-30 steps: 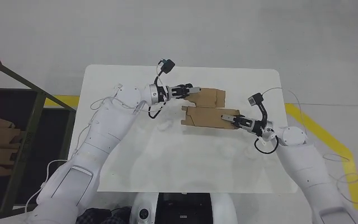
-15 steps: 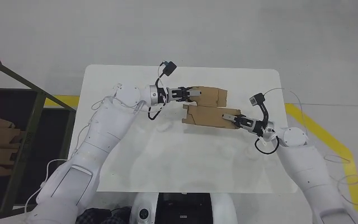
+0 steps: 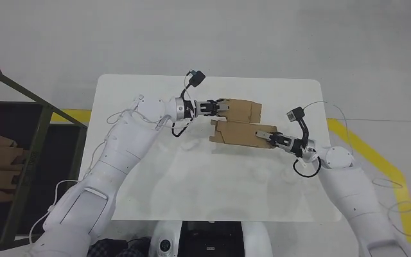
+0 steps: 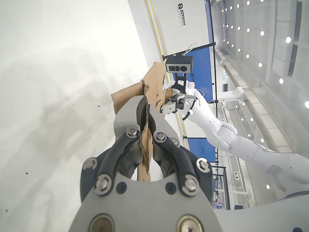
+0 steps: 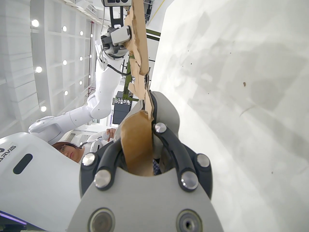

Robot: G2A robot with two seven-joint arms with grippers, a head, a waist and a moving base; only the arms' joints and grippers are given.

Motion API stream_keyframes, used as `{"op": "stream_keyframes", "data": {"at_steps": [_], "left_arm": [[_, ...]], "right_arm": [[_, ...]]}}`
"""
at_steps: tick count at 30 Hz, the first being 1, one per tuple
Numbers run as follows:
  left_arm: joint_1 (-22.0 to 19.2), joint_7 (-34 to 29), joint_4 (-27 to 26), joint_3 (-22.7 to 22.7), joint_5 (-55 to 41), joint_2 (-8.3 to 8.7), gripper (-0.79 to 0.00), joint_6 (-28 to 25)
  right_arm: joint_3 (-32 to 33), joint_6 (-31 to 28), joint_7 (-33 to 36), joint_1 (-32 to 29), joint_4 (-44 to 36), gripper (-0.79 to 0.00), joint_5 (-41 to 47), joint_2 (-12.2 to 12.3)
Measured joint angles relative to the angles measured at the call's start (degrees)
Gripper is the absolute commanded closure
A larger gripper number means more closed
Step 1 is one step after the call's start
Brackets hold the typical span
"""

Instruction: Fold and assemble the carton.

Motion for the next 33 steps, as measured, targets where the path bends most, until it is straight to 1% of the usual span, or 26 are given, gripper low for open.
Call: {"op": "stream_keyframes", "data": {"at_steps": [1, 2, 3, 4, 5, 11, 14, 18, 19, 22, 24, 26, 27, 33], "left_arm": [[-0.02, 0.02, 0.03, 0.04, 0.0, -0.01, 0.0, 0.04], [-0.05, 0.03, 0.06, 0.07, 0.0, -0.03, 0.0, 0.05], [-0.05, 0.04, 0.07, 0.09, -0.01, -0.03, 0.0, 0.05], [-0.04, 0.04, 0.08, 0.09, -0.12, -0.04, 0.0, 0.01], [0.03, -0.04, 0.07, 0.05, -0.54, -0.06, 0.0, -0.13], [0.19, -4.45, 1.17, -1.82, -8.69, 0.01, 0.0, -1.26], [0.14, -5.79, 1.9, -2.57, -10.64, 0.15, 0.0, -1.62], [0.24, -7.02, 2.14, -2.9, -11.85, 0.25, 0.0, -2.04], [0.26, -7.26, 2.17, -2.93, -12.07, 0.26, 0.0, -2.13], [0.38, -7.89, 2.23, -2.76, -12.7, 0.23, 0.0, -2.34], [0.43, -8.37, 2.34, -2.49, -13.29, 0.14, 0.0, -2.59], [0.42, -8.63, 2.47, -2.15, -13.48, 0.05, 0.0, -2.95], [0.41, -8.72, 2.52, -2.01, -13.5, 0.02, 0.0, -3.08], [0.17, -8.93, 3.02, -1.58, -13.58, -0.09, 0.0, -3.61]], "right_arm": [[0.01, 0.01, 0.03, -0.02, -0.03, 0.0, 0.05, -0.01], [0.03, 0.01, 0.11, -0.05, -0.1, -0.028, 0.16, -0.02], [0.04, -0.01, 0.2, -0.09, -0.17, -0.249, 0.23, -0.02], [0.06, -0.02, 0.28, -0.13, -0.23, -0.72, 0.31, -0.03], [0.13, -0.02, 0.31, -0.18, -0.27, -0.785, 0.42, -0.02], [2.14, -0.97, -1.13, -0.45, 1.21, -0.785, 1.05, 0.34], [3.87, -1.81, -2.22, -0.48, 2.67, -0.785, 0.7, 0.73], [5.81, -2.88, -2.97, -0.7, 2.52, -0.72, 1.17, 1.14], [6.16, -3.04, -2.83, -0.84, 2.1, -0.696, 1.48, 1.22], [6.53, -2.83, -1.17, -1.37, -0.12, -0.659, 2.99, 1.34], [6.16, -2.18, 0.84, -1.59, -1.8, -0.646, 4.26, 1.32], [5.46, -1.36, 2.31, -1.54, -3.22, -0.616, 4.75, 1.21], [5.06, -0.94, 2.73, -1.48, -3.81, -0.597, 4.94, 1.14], [2.84, 0.98, 4.61, -0.83, -6.45, -0.542, 6.62, 0.72]]}}
